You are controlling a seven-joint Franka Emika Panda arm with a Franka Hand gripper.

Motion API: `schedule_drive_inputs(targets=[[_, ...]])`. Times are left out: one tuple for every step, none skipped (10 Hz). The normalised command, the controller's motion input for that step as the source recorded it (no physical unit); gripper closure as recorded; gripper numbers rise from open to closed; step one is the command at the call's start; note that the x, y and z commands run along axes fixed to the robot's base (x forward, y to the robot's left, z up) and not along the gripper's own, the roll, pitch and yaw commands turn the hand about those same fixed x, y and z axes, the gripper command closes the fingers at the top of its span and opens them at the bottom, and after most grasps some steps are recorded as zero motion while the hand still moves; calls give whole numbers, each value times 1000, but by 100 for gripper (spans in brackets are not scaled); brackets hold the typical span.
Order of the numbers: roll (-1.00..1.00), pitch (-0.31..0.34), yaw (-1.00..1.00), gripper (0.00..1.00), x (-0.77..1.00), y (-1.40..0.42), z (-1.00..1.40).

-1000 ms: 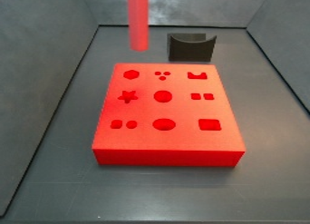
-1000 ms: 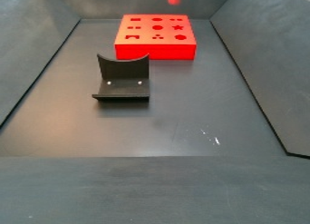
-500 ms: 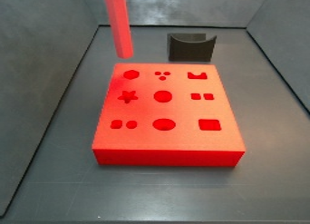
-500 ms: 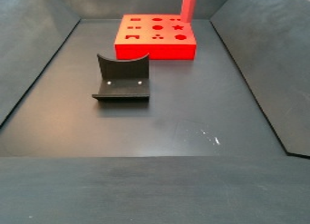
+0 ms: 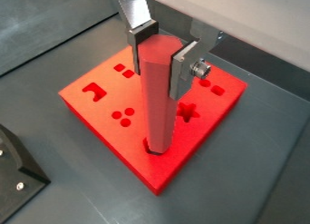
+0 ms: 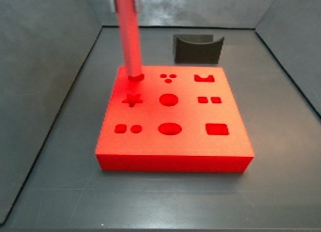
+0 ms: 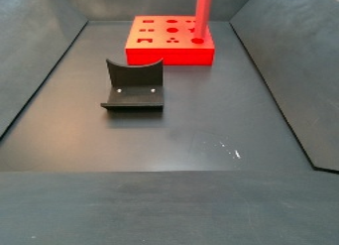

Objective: Insert the hexagon object.

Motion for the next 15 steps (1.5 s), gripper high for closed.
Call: schedule_drive_inputs(targets=[[0,0,40,100,377,0,166],[-51,-41,0,100,274,0,131],[-10,-60,20,100,11,37,9],[0,0,0,100,-100,109,0],[21,-50,0,100,-77,11,-71],[37,-87,0,100,0,0,-183],[77,-94,0,100,0,-9,-249],[81,-93,0,100,0,-14,-303],[99,-84,0,100,0,0,-294],[106,-104,6,100,-49,-23,-234],[0,-157,0,100,-249,0,-17],[7,-204,11,100,-194,-14,0],[60,-193,6,100,-197,-100,0],[71,-120,26,100,0,-109,-63],[87,-120,77,100,29,-69,-209]])
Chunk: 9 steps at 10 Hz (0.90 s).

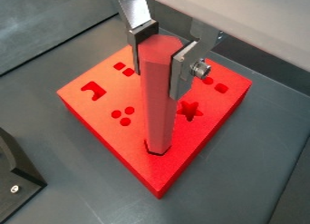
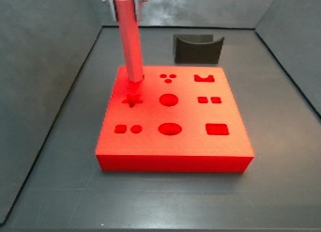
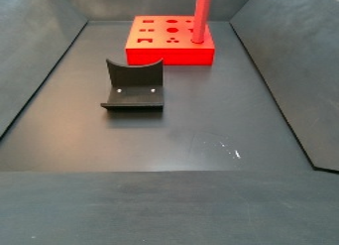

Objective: Insert the hexagon object.

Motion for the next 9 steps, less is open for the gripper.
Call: schedule_drive_inputs(targets=[[96,-73,80,100,0,0,-211],[101,-13,29,100,0,0,-211],[86,0,0,100,0,0,-126],[167,49,0,100,66,0,-243],[319,227,0,100,126,-66,-423],[273,303,-49,100,160,0,-351],[237,286,-154,100,286,0,-454],[221,303,-189,100,300,0,-429],[220,283,-140,100,354,-26,-509]])
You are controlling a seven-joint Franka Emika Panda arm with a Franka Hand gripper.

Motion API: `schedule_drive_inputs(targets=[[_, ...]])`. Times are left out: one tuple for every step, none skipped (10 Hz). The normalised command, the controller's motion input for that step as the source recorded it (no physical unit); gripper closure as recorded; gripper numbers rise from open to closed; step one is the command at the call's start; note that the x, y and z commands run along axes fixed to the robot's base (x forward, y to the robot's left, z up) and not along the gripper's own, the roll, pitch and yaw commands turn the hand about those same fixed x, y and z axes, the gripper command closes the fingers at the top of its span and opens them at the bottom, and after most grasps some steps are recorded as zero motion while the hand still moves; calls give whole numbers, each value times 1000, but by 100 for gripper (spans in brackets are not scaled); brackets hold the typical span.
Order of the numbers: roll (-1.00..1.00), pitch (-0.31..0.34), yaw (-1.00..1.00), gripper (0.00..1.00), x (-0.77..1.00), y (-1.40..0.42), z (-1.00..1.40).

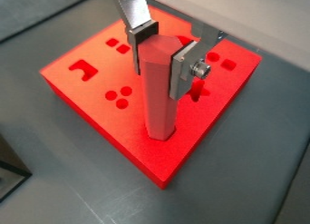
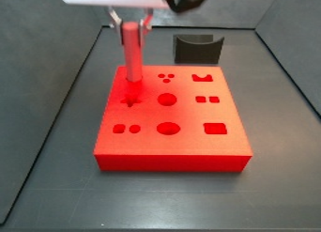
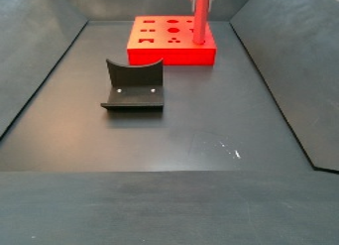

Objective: Insert the hexagon object.

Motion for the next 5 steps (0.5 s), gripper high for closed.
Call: schedule_drive_inputs(targets=[[191,220,-46,100,420,-177,-680],[173,217,-49,100,420,-206,-709],[56,100,-126,100,500,-217,-951],[0,6,0,100,0,0,0],[0,1,0,100,0,0,0]])
